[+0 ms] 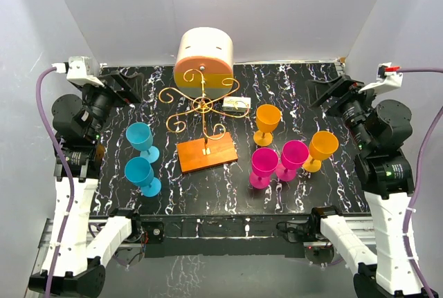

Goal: Place the wine glass upside down on the wine glass rack

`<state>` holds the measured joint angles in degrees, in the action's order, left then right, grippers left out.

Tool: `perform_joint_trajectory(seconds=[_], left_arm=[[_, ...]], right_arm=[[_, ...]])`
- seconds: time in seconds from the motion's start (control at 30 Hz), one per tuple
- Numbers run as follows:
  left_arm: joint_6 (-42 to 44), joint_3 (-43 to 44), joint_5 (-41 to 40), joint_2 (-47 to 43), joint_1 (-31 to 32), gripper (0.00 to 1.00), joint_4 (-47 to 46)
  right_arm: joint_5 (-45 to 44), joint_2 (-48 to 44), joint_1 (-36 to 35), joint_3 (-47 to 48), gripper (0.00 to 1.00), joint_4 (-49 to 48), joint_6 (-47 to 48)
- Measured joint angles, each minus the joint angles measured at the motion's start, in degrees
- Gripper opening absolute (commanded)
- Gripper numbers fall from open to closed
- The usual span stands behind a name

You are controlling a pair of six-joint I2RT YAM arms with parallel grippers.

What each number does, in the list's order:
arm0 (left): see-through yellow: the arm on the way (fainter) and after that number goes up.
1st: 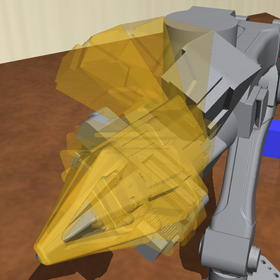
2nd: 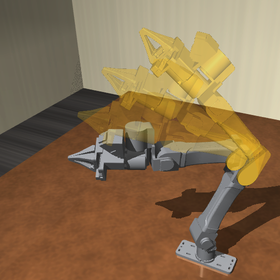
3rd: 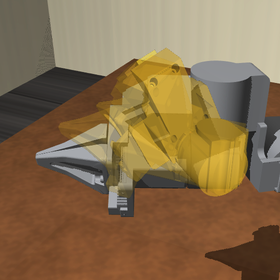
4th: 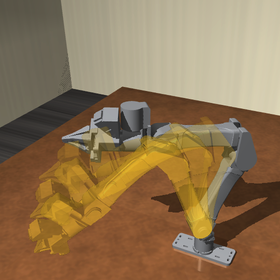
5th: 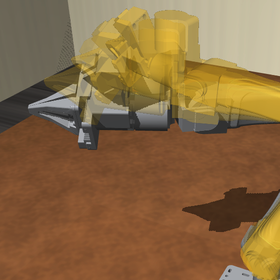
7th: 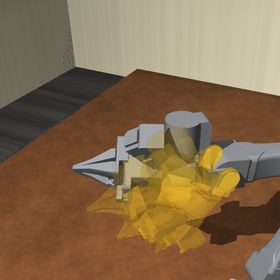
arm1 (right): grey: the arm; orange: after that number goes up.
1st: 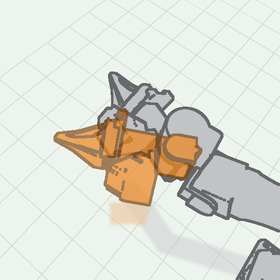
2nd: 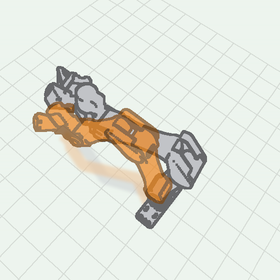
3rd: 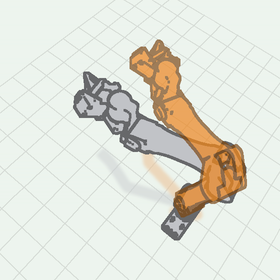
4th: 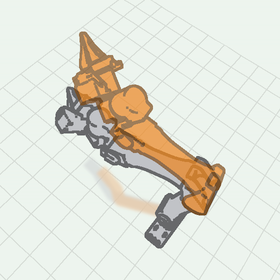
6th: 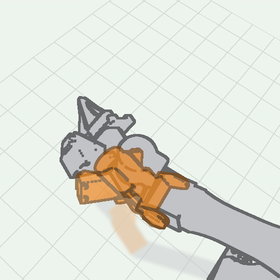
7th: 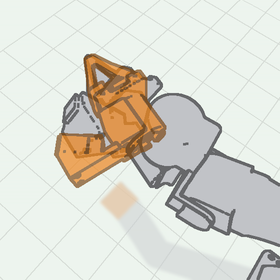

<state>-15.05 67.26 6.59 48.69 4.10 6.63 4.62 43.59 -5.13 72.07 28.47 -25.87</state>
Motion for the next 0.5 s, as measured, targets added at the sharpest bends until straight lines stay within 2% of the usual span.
perform_joint_trajectory(seconds=[0.3,0.5], left_arm=[[-2.1,-0.6,9.6,-1.0,-1.8,0.99,-3.5],[-3.0,-2.2,12.6,-1.7,-2.1,0.99,-4.9]], right_arm=[[1.1,1.6,0.0,-2.4,0.83,1.7,-1.8],[1.5,5.7,0.1,-5.5,0.75,5.2,-2.6]])
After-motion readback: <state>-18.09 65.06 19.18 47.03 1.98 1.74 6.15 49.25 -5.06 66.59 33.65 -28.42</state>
